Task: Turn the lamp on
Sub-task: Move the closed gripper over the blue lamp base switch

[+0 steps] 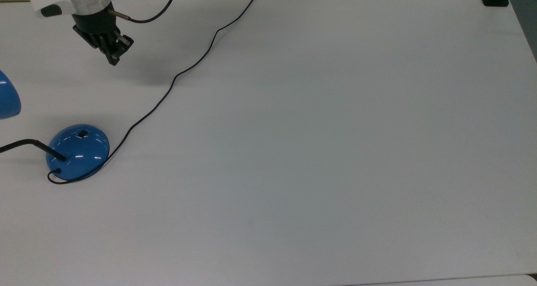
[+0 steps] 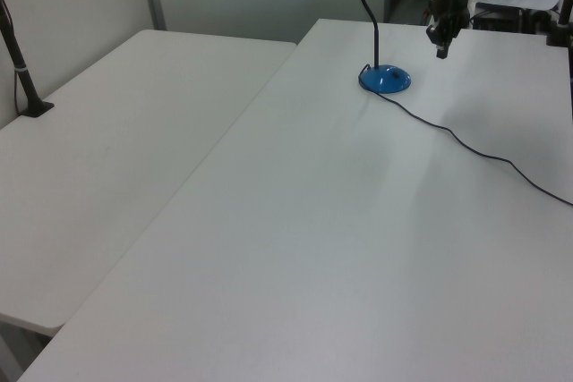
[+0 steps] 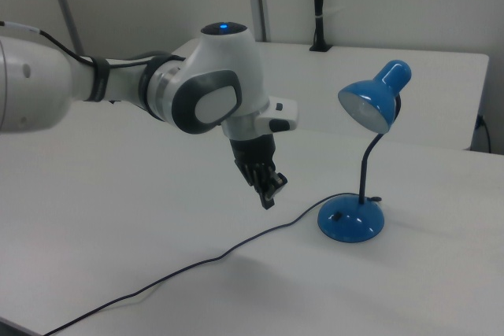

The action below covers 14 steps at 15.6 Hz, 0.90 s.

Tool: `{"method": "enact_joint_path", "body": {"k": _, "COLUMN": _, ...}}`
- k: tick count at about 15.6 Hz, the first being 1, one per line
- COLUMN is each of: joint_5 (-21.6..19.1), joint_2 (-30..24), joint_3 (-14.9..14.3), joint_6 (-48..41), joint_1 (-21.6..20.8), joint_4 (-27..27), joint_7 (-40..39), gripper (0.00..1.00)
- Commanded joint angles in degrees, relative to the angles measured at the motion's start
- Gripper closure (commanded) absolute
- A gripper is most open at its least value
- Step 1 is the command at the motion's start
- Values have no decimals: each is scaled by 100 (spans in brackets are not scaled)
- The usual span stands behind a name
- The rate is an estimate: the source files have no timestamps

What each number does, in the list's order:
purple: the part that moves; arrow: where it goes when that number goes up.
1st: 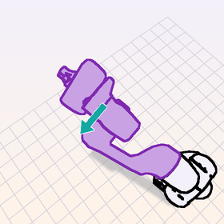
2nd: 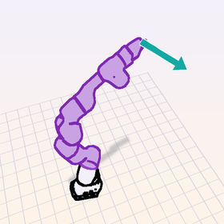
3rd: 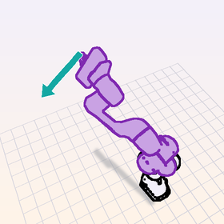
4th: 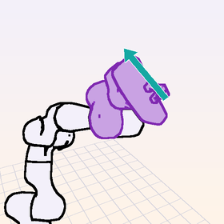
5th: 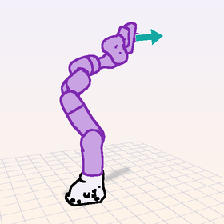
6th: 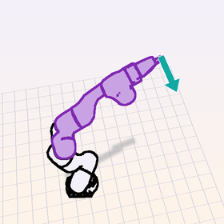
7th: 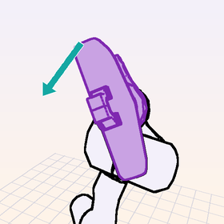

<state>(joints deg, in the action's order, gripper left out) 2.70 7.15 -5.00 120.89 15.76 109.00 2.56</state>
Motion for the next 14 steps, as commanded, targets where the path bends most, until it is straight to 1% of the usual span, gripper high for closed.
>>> {"method": "enact_joint_path", "body": {"k": 1, "joint_5": -103, "joint_2": 558, "joint_3": 34, "joint_6": 558, "joint_1": 155, "joint_4": -404, "joint_7": -115, "gripper": 100}}
{"method": "enact_joint_path", "body": {"k": 4, "joint_5": -112, "joint_2": 1024, "joint_3": 34, "joint_6": 874, "joint_1": 216, "joint_4": -879, "joint_7": -168, "gripper": 100}}
{"method": "enact_joint_path", "body": {"k": 6, "joint_5": -103, "joint_2": 1236, "joint_3": 25, "joint_6": 1137, "joint_1": 243, "joint_4": -1011, "joint_7": -168, "gripper": 100}}
{"method": "enact_joint_path", "body": {"k": 10, "joint_5": -85, "joint_2": 1438, "joint_3": 25, "joint_6": 1656, "joint_1": 296, "joint_4": -1012, "joint_7": -186, "gripper": 100}}
{"method": "enact_joint_path", "body": {"k": 14, "joint_5": -59, "joint_2": 1561, "joint_3": 43, "joint_6": 1868, "joint_1": 296, "joint_4": -968, "joint_7": -177, "gripper": 100}}
